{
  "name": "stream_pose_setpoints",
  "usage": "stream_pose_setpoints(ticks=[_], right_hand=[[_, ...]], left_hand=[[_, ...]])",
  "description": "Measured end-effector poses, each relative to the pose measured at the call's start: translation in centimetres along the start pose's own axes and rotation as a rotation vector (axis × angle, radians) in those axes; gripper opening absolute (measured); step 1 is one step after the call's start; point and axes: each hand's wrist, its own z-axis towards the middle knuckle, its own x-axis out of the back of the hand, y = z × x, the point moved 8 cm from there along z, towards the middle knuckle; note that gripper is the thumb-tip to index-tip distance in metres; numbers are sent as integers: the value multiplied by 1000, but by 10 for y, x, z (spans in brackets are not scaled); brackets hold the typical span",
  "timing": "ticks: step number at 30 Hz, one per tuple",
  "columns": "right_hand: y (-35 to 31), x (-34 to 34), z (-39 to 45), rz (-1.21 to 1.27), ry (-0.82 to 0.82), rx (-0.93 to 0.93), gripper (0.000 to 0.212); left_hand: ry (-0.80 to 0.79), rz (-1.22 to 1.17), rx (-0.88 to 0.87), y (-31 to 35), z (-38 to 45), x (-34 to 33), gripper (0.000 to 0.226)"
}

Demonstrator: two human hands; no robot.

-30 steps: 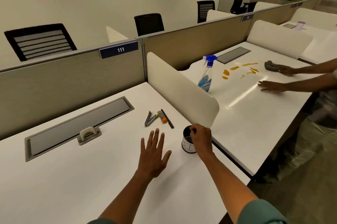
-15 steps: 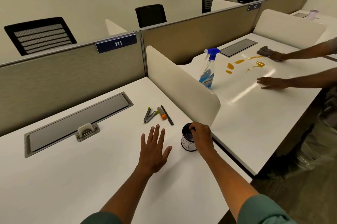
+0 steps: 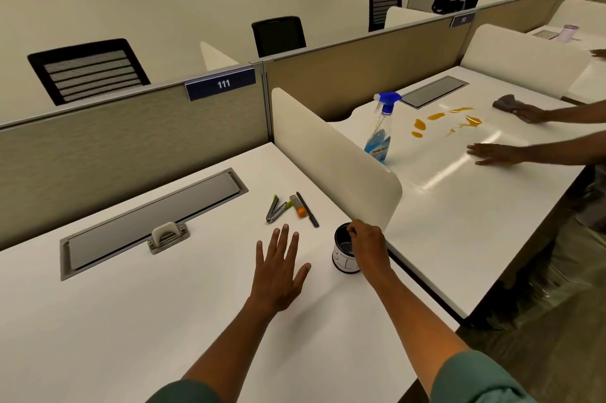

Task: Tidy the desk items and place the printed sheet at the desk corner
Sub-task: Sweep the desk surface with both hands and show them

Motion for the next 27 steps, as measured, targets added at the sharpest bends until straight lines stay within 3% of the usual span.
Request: stream_pose_setpoints(ticks=[8,16,21,27], right_hand=[[-11,14,-5,-96,95,87,14],[-22,5,-14,-134,30,138,19],[-41,1,-36,-181,113,247,34],[-71,-24,-65,-286,92,322,59]], left_hand=[[12,-13,8,-6,-7,8,72],[15,-6,14,-17,-18,15,72],[24,-16,20,-28,-29,21,72],[22,-6,39,-53,-59,25,71]])
